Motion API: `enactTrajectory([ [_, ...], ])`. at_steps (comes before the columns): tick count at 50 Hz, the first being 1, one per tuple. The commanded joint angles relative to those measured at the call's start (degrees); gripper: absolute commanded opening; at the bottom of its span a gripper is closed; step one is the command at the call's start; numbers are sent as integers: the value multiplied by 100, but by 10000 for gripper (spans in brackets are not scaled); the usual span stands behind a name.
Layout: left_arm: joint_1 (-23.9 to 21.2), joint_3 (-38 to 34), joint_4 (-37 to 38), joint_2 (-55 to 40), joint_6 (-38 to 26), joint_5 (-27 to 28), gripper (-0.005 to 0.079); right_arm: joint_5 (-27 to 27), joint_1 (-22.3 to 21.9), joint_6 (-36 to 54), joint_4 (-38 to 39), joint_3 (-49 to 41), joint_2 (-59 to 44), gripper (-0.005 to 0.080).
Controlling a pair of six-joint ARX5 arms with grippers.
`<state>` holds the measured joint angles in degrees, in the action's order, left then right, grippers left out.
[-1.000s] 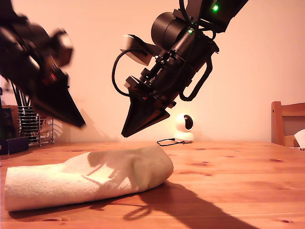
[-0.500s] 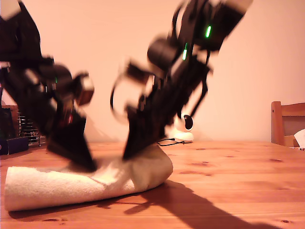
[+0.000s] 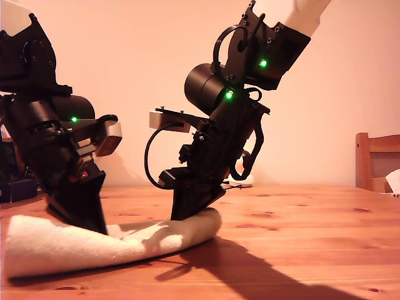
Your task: Fold the tea towel in front of you. After folding it, place it to the left side.
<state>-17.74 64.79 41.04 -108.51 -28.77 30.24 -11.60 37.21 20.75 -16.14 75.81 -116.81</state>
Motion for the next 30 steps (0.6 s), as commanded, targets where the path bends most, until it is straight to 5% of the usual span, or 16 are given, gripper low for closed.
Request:
enactTrajectory([
  [1, 9, -146, 282, -77, 42, -94, -21, 20, -11, -48, 46, 17, -111, -13],
  [9, -15, -146, 380, -77, 527, 109, -21, 9, 44, -424, 212, 35, -109, -13],
  [21, -251, -146, 74, -77, 2459, 293, -21, 7, 7, -1003, 59, 448, -26, -12],
  [30, -431, -149, -197, -79, 2699, 68, -21, 7, -79, -1054, -17, 621, 468, -12],
])
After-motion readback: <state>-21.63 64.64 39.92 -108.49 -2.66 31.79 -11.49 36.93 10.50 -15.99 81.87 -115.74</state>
